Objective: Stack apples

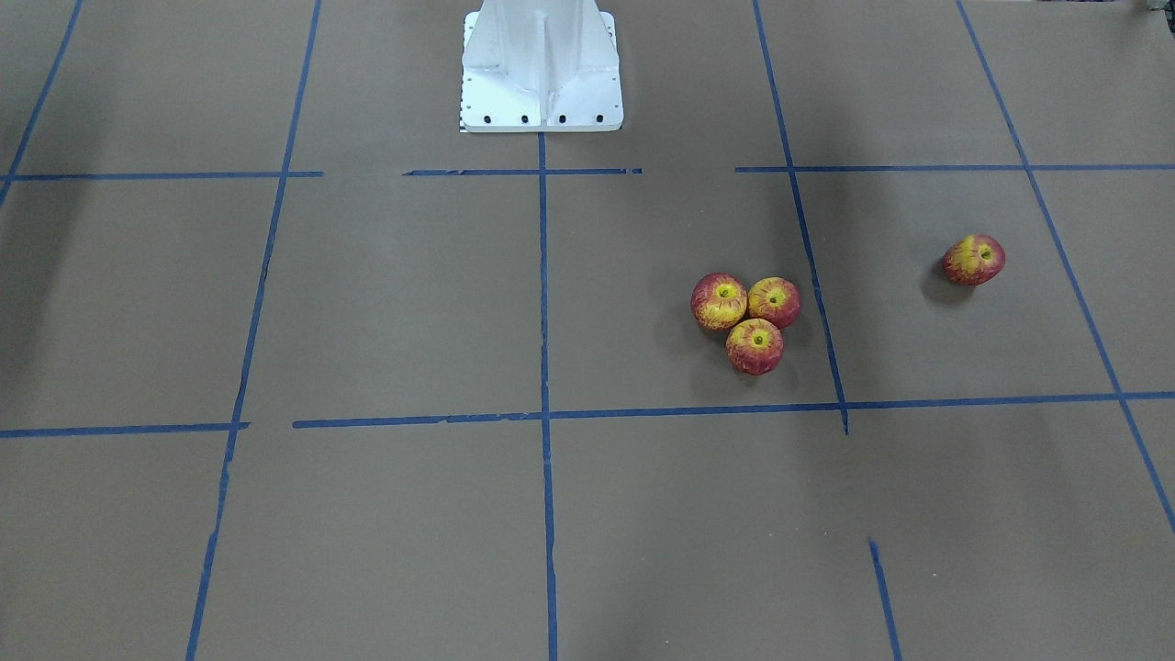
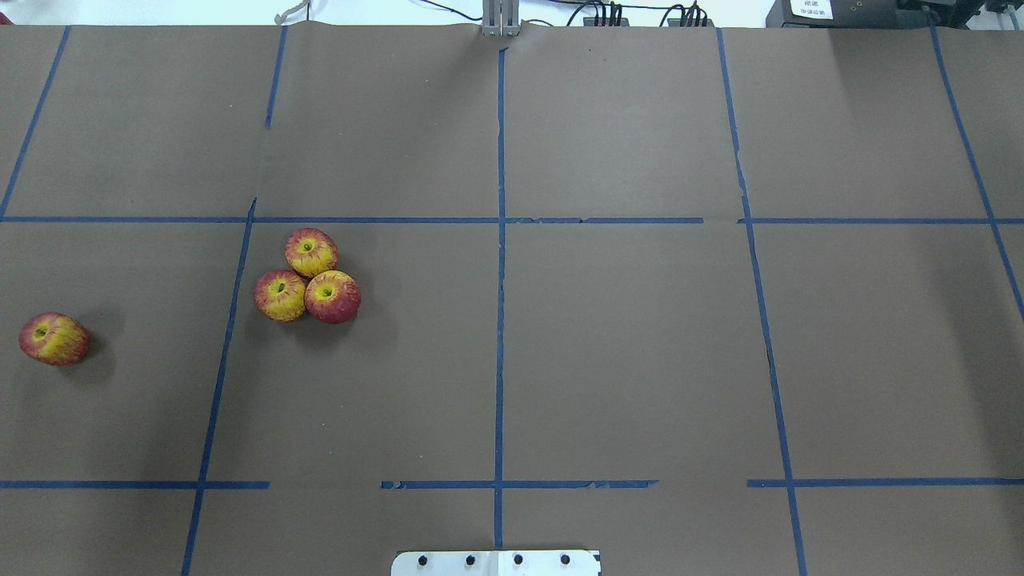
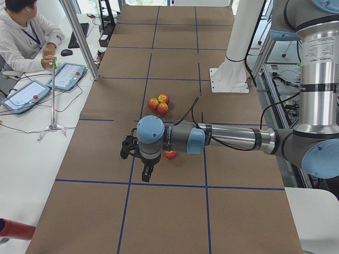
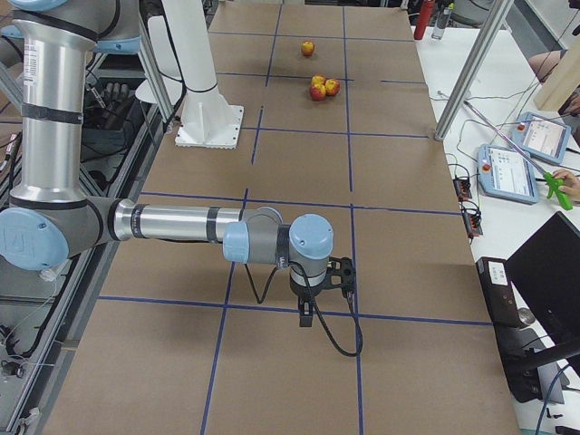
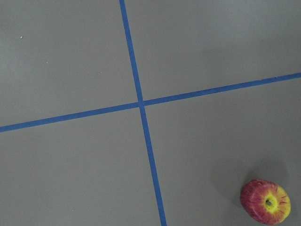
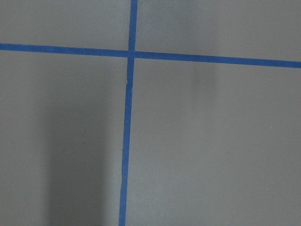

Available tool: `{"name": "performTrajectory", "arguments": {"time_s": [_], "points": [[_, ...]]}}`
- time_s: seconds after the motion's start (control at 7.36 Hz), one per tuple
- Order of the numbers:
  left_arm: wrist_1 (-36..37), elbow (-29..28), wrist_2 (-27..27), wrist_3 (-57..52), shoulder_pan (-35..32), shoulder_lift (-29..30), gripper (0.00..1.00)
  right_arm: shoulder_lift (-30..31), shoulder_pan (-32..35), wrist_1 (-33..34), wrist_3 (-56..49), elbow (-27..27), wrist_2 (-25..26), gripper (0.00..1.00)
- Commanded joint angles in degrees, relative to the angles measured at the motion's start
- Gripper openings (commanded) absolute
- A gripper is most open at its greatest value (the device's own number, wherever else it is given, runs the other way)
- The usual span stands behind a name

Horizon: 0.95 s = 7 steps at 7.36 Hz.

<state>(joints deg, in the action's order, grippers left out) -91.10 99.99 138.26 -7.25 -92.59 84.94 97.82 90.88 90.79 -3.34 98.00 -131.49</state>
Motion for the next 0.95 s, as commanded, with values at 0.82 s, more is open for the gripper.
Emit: {"name": "performTrajectory", "arguments": {"time_s": [0.82], "points": [[-4.5,-2.2,0.0,3.0,6.4,-1.3,1.00,0.0,0.0,0.0,0.0,0.0,0.0,1.00]]}}
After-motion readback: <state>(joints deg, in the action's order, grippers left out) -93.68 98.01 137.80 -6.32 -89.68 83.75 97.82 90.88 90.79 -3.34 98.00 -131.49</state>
